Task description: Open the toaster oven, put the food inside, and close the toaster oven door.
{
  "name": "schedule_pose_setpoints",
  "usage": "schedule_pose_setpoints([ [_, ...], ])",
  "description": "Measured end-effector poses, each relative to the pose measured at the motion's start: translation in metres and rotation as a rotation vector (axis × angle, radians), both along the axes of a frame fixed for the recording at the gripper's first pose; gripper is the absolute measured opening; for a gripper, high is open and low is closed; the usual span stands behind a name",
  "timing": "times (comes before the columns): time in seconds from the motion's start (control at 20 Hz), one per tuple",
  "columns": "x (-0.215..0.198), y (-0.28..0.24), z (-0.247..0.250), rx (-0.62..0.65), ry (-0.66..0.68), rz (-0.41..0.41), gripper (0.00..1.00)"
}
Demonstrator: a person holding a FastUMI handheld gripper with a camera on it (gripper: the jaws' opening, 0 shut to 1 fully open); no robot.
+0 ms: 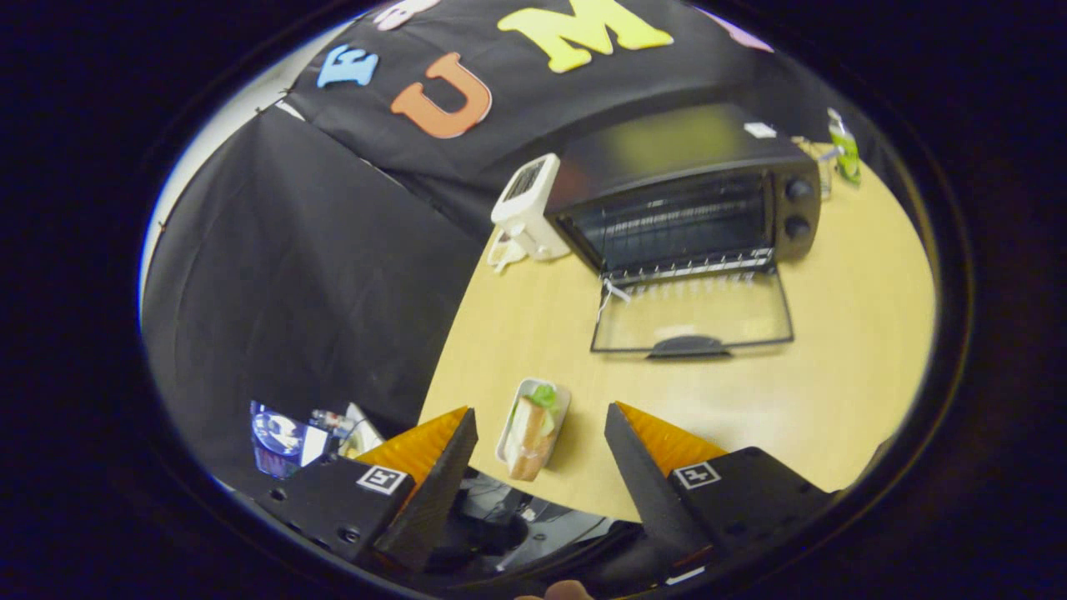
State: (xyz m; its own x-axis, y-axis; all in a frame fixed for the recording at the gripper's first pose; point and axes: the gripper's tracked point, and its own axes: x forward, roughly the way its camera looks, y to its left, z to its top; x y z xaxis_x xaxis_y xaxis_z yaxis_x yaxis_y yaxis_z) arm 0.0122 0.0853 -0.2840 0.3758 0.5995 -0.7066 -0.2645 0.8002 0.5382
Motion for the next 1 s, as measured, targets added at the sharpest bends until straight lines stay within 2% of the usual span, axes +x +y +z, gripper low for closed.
schedule_pose_setpoints([
  [0.2, -0.012, 0.022, -0.055, 0.043, 0.17, 0.004, 1.0],
  [0.4, -0.009, 0.041, -0.096, 0.042, 0.257, -0.005, 0.97],
  [0.5, -0.008, 0.05, -0.109, 0.029, 0.265, 0.012, 0.91],
  [0.9, -0.012, 0.069, -0.11, 0.036, 0.268, 0.058, 0.41],
  [1.0, -0.015, 0.067, -0.09, 0.057, 0.265, 0.06, 0.36],
])
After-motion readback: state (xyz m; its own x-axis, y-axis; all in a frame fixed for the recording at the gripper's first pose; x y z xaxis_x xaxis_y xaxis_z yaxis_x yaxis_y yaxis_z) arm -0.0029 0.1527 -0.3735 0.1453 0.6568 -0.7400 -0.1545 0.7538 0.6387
